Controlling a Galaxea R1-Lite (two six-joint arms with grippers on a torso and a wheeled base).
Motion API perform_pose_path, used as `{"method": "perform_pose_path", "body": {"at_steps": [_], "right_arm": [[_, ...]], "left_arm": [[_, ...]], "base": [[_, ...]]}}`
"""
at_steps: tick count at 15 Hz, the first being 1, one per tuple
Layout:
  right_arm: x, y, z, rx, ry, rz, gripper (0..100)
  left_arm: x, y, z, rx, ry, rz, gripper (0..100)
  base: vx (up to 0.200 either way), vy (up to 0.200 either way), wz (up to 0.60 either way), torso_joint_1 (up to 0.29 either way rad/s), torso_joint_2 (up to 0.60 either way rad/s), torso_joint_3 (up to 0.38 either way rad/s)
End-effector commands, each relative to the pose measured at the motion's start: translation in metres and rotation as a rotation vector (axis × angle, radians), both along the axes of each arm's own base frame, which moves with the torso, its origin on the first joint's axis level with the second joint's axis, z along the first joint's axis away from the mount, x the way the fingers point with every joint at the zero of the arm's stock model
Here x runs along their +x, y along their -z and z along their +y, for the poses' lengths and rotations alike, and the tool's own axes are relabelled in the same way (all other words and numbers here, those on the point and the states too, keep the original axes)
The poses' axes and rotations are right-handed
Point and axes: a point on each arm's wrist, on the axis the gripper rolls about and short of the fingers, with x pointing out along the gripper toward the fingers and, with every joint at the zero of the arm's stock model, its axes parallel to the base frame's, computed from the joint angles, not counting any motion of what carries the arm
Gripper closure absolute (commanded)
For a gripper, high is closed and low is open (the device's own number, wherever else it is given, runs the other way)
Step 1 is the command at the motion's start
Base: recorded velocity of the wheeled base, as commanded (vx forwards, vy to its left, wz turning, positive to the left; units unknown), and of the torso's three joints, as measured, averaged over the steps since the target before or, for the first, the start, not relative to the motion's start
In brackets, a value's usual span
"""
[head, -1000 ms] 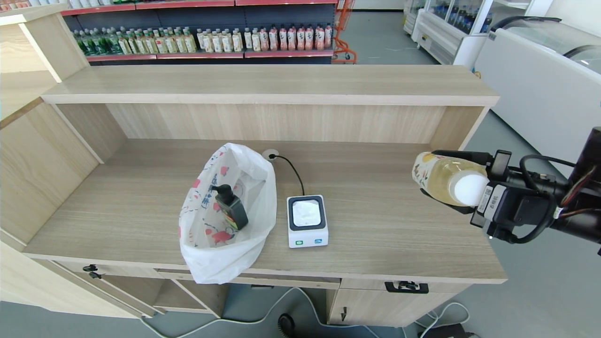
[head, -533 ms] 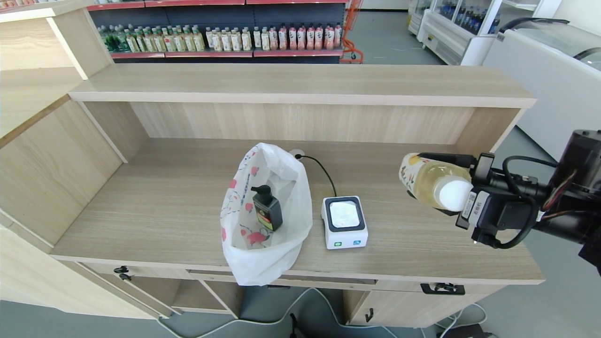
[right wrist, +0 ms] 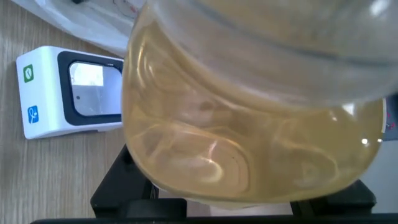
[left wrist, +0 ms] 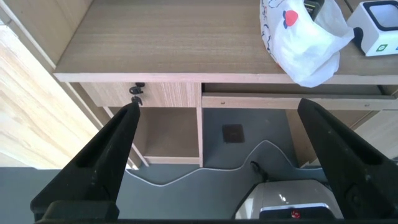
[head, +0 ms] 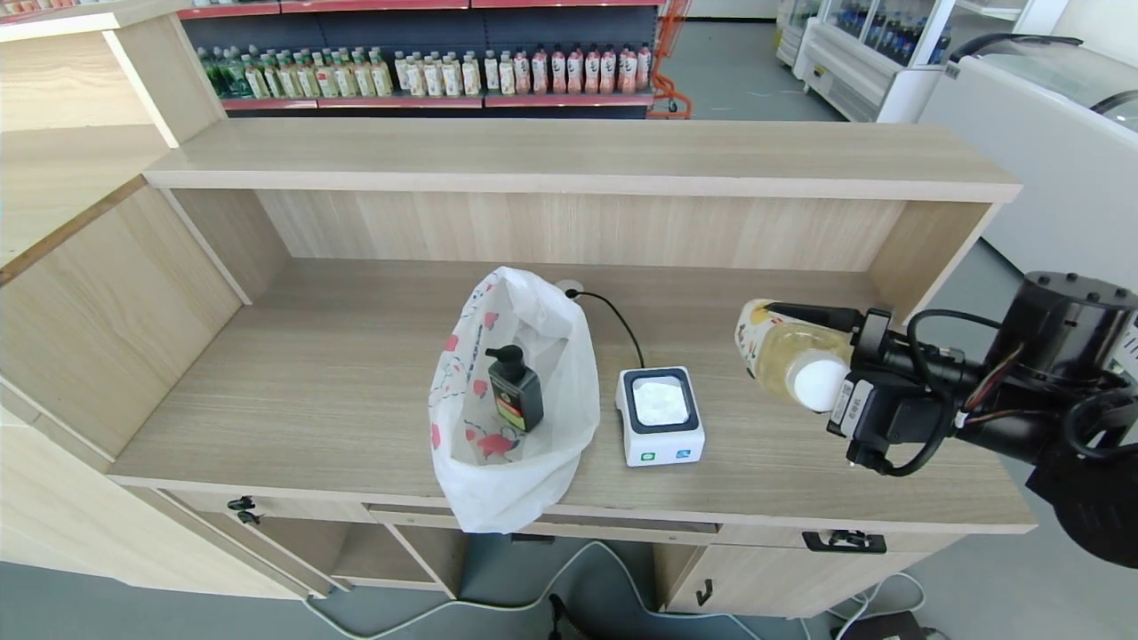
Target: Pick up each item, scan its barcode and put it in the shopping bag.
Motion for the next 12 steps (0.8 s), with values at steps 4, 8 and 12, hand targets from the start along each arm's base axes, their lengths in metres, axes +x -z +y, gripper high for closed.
{"method": "perform_pose_path", "body": {"at_steps": [4, 8, 12], "right_arm": [[0.01, 0.029, 0.006, -0.011, -0.017, 0.07, 100], [0.009, 0.043, 0.007, -0.02, -0.075, 0.114, 100], [0.016, 0.046, 0.008, 0.001, -0.085, 0.076, 100]], "left_arm": [[0.0, 0.0, 0.0, 0.001, 0.0, 0.0, 0], [0.0, 0.0, 0.0, 0.0, 0.0, 0.0, 0], [0.0, 0.0, 0.0, 0.0, 0.0, 0.0, 0]], "base": [[0.0, 0.0, 0.0, 0.0, 0.0, 0.0], [0.0, 0.0, 0.0, 0.0, 0.0, 0.0], [0.0, 0.0, 0.0, 0.0, 0.0, 0.0]]}}
